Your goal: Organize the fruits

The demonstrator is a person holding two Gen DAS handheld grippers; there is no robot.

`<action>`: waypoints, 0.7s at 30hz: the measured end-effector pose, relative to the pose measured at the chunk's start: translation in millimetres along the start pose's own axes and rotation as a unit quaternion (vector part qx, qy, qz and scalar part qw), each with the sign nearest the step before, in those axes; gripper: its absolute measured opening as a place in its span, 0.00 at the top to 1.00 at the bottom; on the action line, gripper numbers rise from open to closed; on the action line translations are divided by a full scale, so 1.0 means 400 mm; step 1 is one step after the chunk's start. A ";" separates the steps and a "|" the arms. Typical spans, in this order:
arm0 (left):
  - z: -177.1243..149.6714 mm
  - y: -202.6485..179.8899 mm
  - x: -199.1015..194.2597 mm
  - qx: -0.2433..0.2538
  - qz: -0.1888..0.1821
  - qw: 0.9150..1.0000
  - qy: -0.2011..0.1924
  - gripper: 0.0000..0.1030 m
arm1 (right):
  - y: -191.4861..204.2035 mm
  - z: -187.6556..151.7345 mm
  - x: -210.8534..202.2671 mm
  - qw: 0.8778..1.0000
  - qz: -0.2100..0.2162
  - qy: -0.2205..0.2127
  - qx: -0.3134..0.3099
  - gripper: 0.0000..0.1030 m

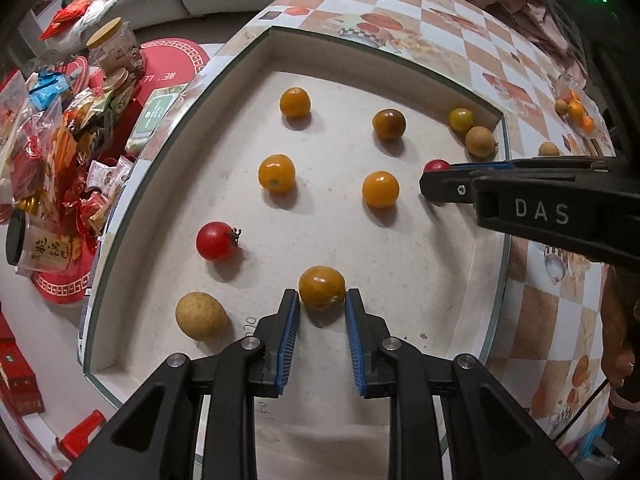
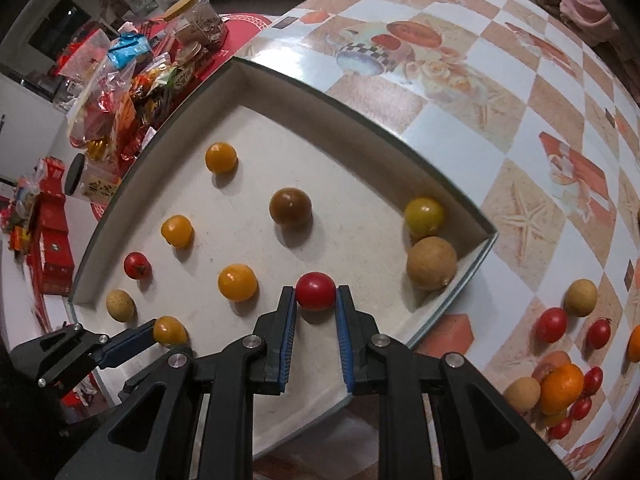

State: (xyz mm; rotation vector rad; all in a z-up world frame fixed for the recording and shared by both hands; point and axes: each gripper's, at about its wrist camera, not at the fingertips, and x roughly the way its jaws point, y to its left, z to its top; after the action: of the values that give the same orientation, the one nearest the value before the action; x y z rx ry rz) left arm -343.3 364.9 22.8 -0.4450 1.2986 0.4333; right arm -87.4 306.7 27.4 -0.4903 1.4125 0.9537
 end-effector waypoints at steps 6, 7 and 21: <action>-0.003 0.002 -0.022 0.002 0.016 1.000 -0.018 0.19 | 0.003 0.007 0.002 1.000 0.001 0.005 -0.003 0.78; -0.002 0.002 -0.021 0.003 0.016 1.000 -0.015 0.19 | 0.003 0.009 0.003 1.000 0.000 0.005 -0.001 0.78; 0.002 0.007 -0.041 0.023 0.002 1.000 0.003 0.00 | 0.020 -0.002 -0.104 0.999 0.014 -0.023 0.027 0.21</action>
State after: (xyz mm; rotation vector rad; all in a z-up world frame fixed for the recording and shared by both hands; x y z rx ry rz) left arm -347.6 366.6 38.8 -0.4054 1.3123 0.4053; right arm -89.6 299.7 69.3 -0.4066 1.4029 0.9405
